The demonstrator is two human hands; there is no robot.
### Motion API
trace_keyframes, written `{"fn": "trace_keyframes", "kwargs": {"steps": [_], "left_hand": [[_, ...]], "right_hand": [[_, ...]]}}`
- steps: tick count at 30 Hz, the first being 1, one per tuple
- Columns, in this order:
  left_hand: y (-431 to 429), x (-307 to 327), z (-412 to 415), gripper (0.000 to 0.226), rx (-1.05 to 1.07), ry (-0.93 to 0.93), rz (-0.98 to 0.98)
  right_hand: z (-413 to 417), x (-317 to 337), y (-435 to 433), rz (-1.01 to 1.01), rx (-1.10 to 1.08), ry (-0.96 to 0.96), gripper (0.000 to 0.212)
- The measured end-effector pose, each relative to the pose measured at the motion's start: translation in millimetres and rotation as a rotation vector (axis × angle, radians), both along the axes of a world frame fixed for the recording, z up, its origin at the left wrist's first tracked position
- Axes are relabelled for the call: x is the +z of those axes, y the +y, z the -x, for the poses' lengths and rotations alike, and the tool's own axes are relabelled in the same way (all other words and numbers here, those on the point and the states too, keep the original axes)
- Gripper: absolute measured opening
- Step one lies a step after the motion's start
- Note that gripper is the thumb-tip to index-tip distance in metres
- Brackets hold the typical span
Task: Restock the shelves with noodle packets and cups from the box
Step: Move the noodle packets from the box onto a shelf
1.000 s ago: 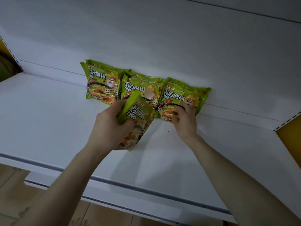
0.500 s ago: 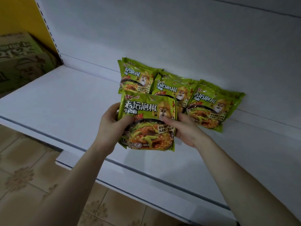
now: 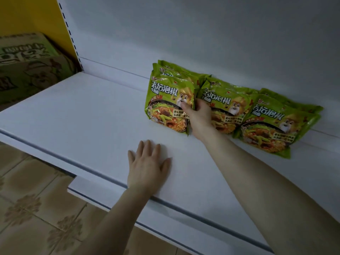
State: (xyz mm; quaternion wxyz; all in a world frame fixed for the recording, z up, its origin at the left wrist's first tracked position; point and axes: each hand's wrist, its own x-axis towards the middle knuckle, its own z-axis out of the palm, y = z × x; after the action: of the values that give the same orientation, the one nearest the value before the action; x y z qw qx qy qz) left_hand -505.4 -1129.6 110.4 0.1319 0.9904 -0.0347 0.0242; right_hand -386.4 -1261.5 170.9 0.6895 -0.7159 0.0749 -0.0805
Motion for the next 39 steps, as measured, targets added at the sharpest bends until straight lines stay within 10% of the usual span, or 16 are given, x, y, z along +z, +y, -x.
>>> {"fn": "trace_keyframes", "kwargs": {"steps": [22,39], "left_hand": [[0,-5,0,0.065,0.014,-0.095,0.017],[2,-4,-2,0.059,0.006,-0.053,-0.034]], "right_hand": [[-13,-2,-1,0.871,-0.079,-0.01,0.044],[41,-8,-25,1.033,0.043,-0.051,0.042]]}}
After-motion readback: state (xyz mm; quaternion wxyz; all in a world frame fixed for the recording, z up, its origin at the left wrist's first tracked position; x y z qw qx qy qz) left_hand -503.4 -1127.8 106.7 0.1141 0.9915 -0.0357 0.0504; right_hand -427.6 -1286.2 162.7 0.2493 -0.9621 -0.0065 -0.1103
